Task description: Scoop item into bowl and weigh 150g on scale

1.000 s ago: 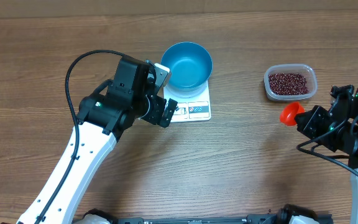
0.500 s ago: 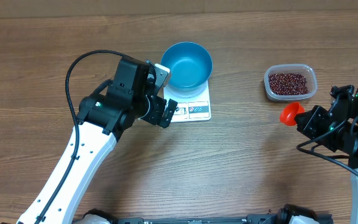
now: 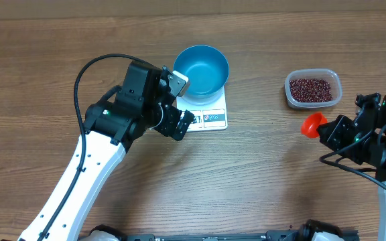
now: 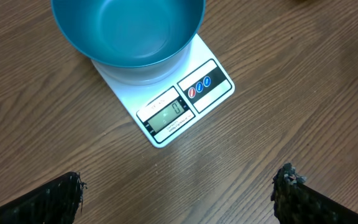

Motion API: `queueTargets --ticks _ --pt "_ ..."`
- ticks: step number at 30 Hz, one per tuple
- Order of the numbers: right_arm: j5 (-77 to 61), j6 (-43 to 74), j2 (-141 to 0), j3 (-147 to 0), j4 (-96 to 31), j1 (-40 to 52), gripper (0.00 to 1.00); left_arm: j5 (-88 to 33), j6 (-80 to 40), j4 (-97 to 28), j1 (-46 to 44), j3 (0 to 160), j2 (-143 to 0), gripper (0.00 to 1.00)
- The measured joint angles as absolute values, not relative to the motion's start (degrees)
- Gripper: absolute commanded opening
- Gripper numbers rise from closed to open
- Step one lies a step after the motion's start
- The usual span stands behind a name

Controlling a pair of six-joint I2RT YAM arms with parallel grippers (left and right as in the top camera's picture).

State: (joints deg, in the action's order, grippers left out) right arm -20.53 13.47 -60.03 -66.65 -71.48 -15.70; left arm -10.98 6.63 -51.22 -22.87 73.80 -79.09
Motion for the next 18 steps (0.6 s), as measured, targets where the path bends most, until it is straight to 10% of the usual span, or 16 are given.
queueTargets --ticks 18 --pt "-20.5 13.4 -60.0 -66.7 -71.7 -15.7 0.04 -10.7 7.7 -50.8 -22.9 73.8 -79.1 1.00"
